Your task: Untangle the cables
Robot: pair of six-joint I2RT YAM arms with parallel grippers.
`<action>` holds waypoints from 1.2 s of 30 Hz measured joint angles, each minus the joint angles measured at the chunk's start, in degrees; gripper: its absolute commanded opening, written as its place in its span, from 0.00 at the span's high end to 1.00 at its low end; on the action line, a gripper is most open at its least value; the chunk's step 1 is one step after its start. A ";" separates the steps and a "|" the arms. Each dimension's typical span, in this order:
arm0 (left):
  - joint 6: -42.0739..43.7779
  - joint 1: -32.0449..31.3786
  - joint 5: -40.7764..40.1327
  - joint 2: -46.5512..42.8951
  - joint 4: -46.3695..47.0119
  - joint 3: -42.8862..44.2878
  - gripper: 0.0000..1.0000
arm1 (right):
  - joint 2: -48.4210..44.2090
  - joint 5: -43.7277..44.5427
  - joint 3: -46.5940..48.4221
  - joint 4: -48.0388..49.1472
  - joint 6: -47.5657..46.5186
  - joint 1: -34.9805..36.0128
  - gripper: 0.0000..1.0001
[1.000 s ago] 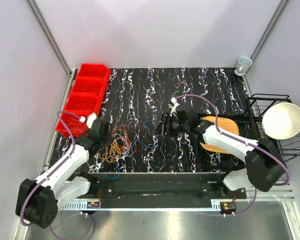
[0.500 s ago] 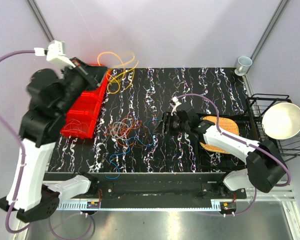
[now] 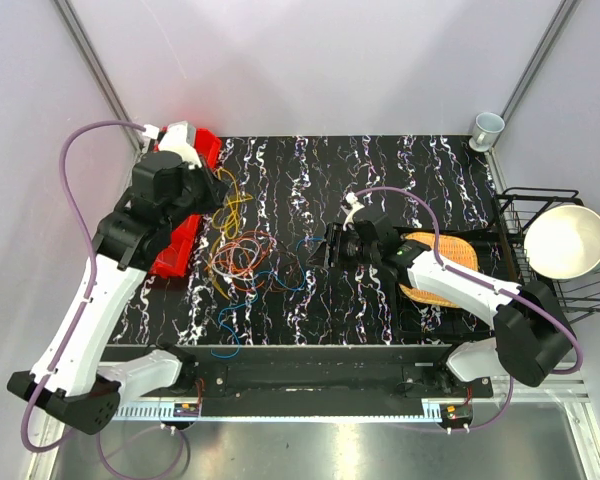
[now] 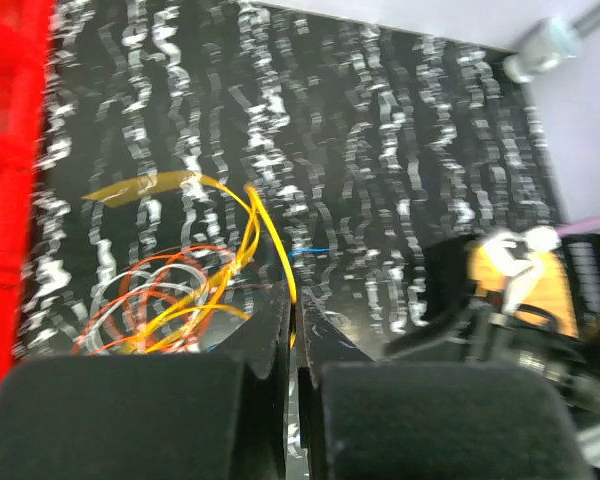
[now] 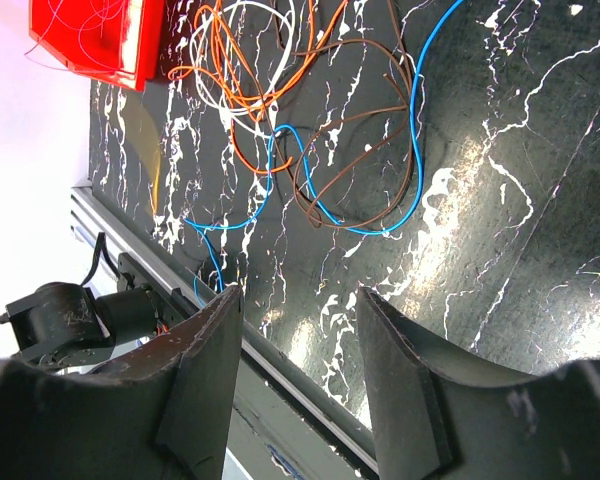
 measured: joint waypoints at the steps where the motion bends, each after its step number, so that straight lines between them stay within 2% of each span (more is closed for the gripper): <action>1: 0.35 0.20 -0.76 0.02 -0.31 0.00 1.00 | 0.00 0.00 0.00 0.00 0.00 0.00 0.45; 4: 1.27 2.27 -2.16 -0.20 -0.13 0.15 1.00 | 0.00 0.00 0.00 0.00 0.00 0.00 0.45; 11: 2.78 9.99 0.31 1.33 0.17 0.20 1.00 | -1.46 0.87 -0.83 -1.42 -1.33 0.00 0.45; 14: 3.74 11.74 1.84 2.12 0.90 0.20 1.00 | -4.44 3.02 -1.20 -4.96 -2.99 0.07 0.36; 18: 4.07 15.02 3.63 3.04 2.03 0.17 1.00 | -9.33 8.63 -1.11 -10.29 -4.31 0.11 0.37; 20: 4.07 16.31 4.48 3.21 3.80 -0.72 1.00 | -11.82 14.34 -0.48 -14.23 -3.02 0.20 0.32; 21: 4.07 16.92 4.74 3.04 5.09 -1.75 1.00 | -13.27 17.46 -0.24 -16.09 -1.27 0.22 0.23; 22: 4.07 17.51 5.09 2.67 7.06 -3.72 1.00 | -15.21 20.92 -0.28 -17.57 0.52 0.22 0.01; 25: 3.85 19.56 6.45 1.88 10.21 -8.83 1.00 | -24.52 28.37 -3.65 -19.17 4.15 0.15 0.00; 30: 2.84 23.41 8.72 1.18 14.58 -15.04 1.00 | -43.95 30.21 -13.84 -17.03 1.27 0.17 0.00; 32: 2.47 23.67 8.94 1.05 14.67 -15.28 1.00 | -46.47 31.87 -14.10 -17.59 -0.74 0.17 0.00; 36: 2.34 23.69 9.38 1.03 14.12 -13.44 1.00 | -45.55 36.50 -13.27 -19.78 -3.37 0.17 0.00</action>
